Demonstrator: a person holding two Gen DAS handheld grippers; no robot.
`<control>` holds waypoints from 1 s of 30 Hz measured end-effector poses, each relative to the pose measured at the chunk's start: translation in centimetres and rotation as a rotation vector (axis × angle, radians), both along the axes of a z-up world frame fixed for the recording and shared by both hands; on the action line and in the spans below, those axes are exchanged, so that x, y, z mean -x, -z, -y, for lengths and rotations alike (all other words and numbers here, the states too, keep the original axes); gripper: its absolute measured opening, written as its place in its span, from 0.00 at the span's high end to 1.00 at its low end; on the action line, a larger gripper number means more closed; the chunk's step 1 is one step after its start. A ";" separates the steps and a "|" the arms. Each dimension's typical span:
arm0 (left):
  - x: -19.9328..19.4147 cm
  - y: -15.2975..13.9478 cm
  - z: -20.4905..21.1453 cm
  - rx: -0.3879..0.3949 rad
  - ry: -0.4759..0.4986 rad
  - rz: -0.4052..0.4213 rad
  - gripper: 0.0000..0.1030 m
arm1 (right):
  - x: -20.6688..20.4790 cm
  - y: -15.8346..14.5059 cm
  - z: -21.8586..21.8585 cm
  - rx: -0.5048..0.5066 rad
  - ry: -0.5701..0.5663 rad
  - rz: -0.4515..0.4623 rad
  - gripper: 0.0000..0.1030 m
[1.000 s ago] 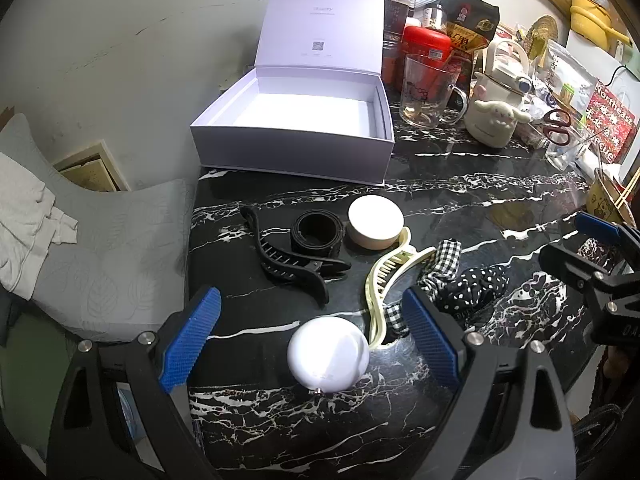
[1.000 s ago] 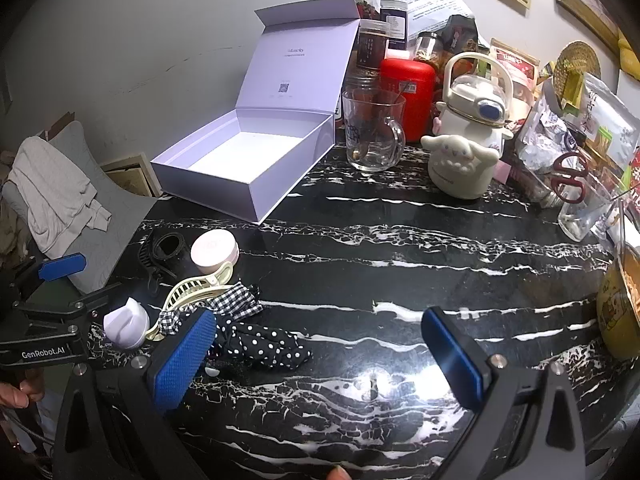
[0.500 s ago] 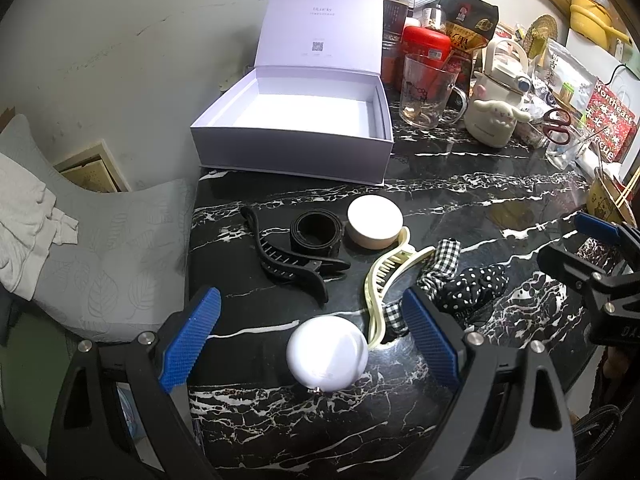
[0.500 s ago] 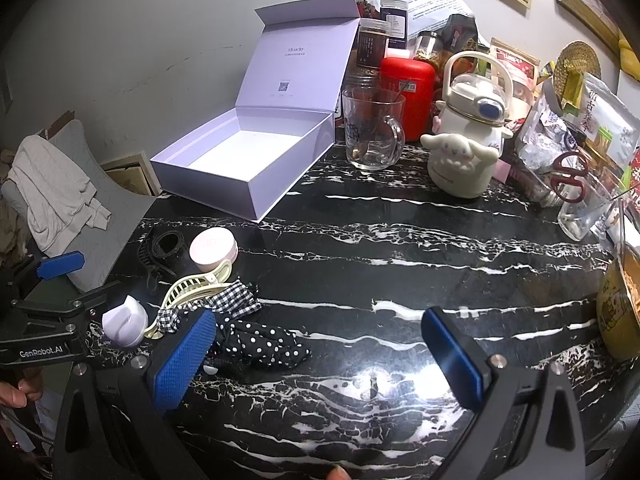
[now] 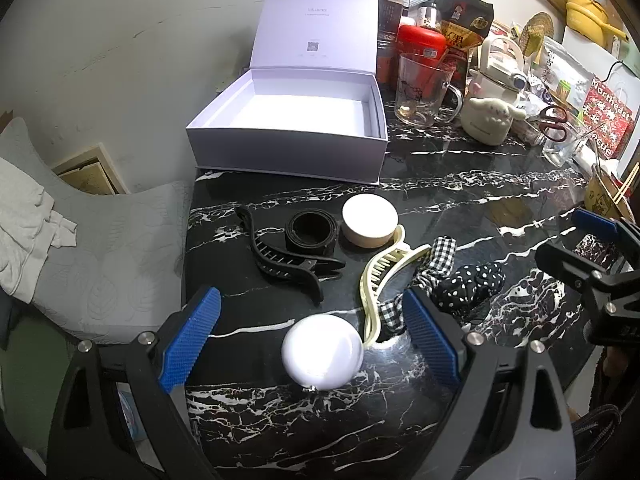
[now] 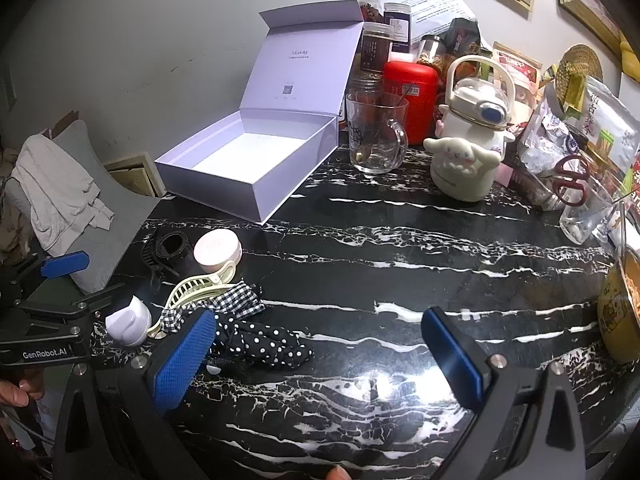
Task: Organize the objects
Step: 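Approach the white round ball with the left tool, fingers open, then grasp the white ball with the left tool while the right tool grasps the polka-dot scrunchie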
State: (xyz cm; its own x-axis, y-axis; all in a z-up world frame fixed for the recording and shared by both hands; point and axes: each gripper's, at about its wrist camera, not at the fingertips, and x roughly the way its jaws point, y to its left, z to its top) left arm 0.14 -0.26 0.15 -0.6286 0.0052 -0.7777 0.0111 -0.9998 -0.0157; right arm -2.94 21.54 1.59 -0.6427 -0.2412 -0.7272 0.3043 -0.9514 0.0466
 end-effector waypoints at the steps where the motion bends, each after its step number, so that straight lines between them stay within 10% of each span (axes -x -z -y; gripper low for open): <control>1: 0.0 0.0 0.0 0.000 0.001 0.001 0.11 | 0.0 0.0 0.0 0.000 0.000 0.001 0.00; 30: -1.9 1.9 -0.9 -0.012 -0.004 0.042 0.11 | -1.8 1.5 0.1 -0.010 -0.055 0.038 0.00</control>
